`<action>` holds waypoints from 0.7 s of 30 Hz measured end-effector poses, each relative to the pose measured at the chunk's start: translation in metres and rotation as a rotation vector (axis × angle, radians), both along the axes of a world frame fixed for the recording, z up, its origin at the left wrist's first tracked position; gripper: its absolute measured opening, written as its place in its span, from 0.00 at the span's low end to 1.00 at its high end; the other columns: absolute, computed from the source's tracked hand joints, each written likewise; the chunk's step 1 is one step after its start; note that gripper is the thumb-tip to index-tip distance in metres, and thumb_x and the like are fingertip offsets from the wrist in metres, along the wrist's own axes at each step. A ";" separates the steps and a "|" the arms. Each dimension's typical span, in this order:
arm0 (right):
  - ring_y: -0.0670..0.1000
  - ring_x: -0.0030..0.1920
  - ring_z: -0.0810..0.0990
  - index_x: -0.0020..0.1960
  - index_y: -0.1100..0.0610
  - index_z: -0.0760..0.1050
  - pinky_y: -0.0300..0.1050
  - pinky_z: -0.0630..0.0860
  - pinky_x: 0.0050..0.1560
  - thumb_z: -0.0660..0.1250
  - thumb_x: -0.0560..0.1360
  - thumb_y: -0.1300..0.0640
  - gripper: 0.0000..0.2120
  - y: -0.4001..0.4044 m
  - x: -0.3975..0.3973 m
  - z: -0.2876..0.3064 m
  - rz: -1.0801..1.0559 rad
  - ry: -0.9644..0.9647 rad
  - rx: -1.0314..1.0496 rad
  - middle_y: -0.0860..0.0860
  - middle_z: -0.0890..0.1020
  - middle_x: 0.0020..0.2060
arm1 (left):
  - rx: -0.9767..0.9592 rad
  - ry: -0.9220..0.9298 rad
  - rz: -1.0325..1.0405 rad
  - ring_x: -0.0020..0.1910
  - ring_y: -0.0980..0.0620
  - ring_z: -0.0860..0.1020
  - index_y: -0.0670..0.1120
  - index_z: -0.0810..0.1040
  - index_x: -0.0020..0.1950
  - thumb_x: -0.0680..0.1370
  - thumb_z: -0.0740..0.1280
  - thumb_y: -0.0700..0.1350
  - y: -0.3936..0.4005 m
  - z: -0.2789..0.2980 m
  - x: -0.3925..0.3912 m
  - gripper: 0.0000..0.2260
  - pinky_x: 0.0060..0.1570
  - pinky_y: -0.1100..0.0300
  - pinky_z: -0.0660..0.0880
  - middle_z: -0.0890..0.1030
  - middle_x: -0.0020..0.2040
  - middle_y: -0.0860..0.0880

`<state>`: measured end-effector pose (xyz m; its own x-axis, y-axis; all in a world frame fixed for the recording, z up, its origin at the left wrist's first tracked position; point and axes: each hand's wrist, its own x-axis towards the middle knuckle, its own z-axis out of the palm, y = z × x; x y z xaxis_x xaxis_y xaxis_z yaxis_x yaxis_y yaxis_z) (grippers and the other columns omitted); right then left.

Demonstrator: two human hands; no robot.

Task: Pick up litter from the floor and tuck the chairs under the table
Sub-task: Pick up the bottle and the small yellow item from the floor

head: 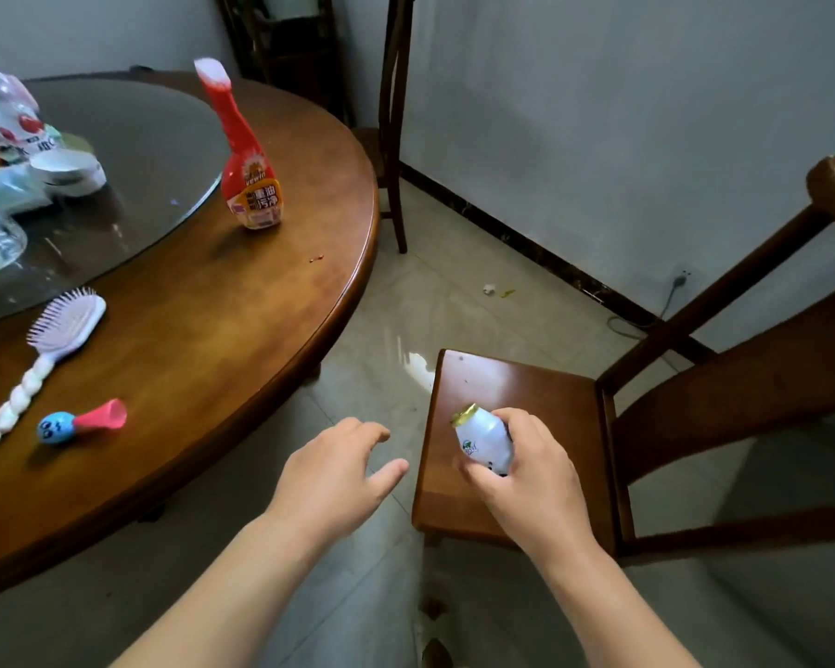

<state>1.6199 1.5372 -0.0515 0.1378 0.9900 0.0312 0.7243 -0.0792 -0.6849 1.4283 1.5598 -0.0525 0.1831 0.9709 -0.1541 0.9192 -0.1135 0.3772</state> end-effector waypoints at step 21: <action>0.47 0.44 0.74 0.51 0.47 0.69 0.43 0.70 0.40 0.69 0.66 0.42 0.17 0.251 -0.061 -0.041 0.179 0.009 -0.146 0.44 0.74 0.43 | -0.032 0.145 0.199 0.57 0.60 0.75 0.61 0.68 0.65 0.73 0.59 0.66 0.199 -0.005 -0.093 0.23 0.49 0.68 0.73 0.73 0.62 0.62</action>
